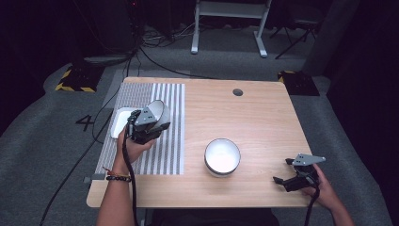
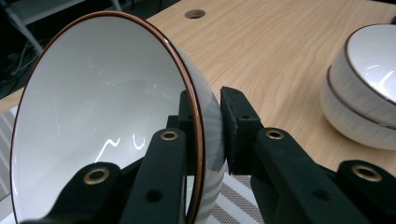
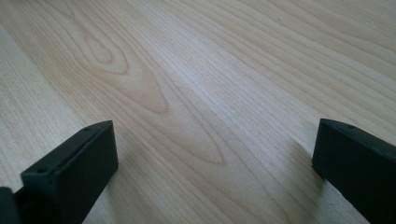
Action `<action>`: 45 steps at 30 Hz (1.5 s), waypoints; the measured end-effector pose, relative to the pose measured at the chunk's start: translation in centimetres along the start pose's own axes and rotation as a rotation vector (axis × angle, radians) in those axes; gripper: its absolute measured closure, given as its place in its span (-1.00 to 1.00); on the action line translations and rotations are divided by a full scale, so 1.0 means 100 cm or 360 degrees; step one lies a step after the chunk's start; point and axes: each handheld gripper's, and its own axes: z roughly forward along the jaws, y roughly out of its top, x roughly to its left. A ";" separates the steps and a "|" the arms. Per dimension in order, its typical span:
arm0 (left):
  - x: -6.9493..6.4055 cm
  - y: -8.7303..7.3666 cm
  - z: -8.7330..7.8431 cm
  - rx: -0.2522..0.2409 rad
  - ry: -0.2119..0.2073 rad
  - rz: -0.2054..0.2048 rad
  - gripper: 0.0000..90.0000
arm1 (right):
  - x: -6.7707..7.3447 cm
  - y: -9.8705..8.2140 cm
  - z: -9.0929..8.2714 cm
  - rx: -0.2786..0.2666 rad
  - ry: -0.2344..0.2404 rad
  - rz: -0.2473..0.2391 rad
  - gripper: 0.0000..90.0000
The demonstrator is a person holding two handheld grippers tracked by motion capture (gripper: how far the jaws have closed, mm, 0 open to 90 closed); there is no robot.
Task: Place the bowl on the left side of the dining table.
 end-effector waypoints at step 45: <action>0.051 -0.027 0.004 0.0141 0.0247 -0.0252 0.75 | 0.000 0.000 0.000 -0.0004 0.0001 -0.0006 -1.00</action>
